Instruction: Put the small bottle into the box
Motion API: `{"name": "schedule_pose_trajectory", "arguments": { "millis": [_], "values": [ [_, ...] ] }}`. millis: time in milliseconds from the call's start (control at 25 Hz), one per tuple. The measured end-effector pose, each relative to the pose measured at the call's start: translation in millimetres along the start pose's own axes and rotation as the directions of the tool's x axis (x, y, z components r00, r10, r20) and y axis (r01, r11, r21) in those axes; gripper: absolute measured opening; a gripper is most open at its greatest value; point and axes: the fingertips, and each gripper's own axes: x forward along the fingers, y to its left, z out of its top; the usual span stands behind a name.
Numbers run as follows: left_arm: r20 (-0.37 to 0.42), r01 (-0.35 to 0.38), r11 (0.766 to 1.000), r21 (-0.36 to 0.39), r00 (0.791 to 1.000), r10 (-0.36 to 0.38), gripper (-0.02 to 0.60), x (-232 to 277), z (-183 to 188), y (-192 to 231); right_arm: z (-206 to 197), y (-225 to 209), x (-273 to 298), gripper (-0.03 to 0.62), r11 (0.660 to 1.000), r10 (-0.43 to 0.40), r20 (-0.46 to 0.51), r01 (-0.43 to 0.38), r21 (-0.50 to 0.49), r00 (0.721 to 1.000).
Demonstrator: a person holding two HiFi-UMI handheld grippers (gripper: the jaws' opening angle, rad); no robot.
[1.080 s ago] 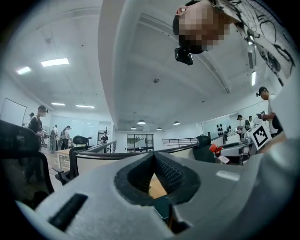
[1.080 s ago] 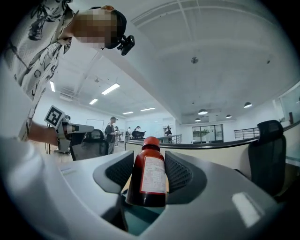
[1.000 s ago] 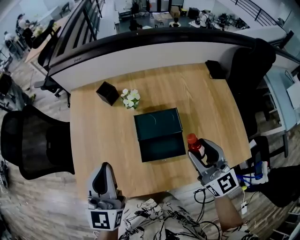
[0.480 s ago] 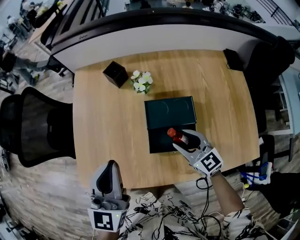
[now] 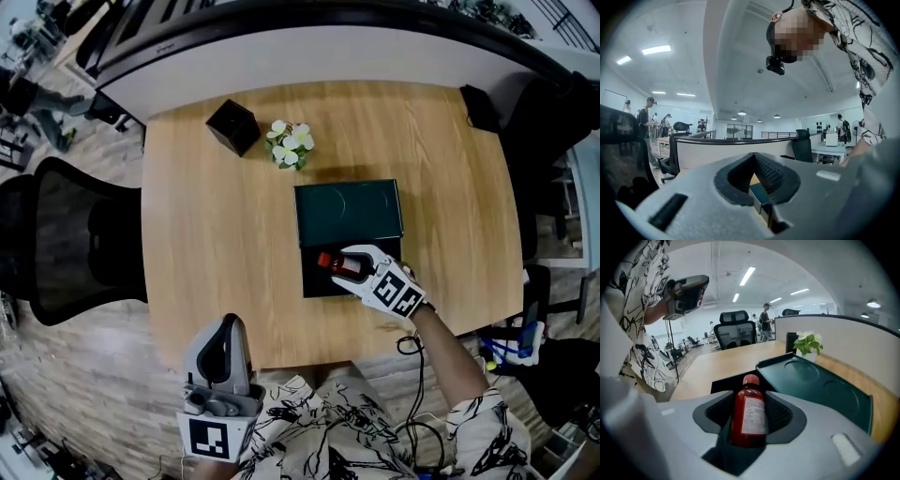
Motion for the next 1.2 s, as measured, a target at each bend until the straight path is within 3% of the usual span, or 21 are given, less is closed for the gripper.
{"name": "schedule_pose_trajectory", "arguments": {
  "millis": [160,640,1040,1200],
  "values": [
    [-0.009,-0.006,1.000,-0.011,1.000,0.006,-0.004,2,-4,2,-13,2,16,0.221,0.998,0.032,-0.102,-0.038,-0.055,0.994],
    [-0.016,-0.020,0.999,-0.028,1.000,0.019,-0.003,3,-7,12,-23,9,30,0.225,0.988,0.085,-0.229,-0.111,-0.103,0.970],
    [0.002,-0.005,1.000,-0.029,1.000,0.005,-0.003,4,1,10,-6,3,15,0.222,0.996,0.039,-0.160,-0.051,-0.074,0.986],
    [0.020,0.008,1.000,-0.022,1.000,-0.008,-0.003,5,8,6,20,6,-11,0.192,0.998,-0.007,-0.058,0.003,-0.064,0.998]
  ]
}}
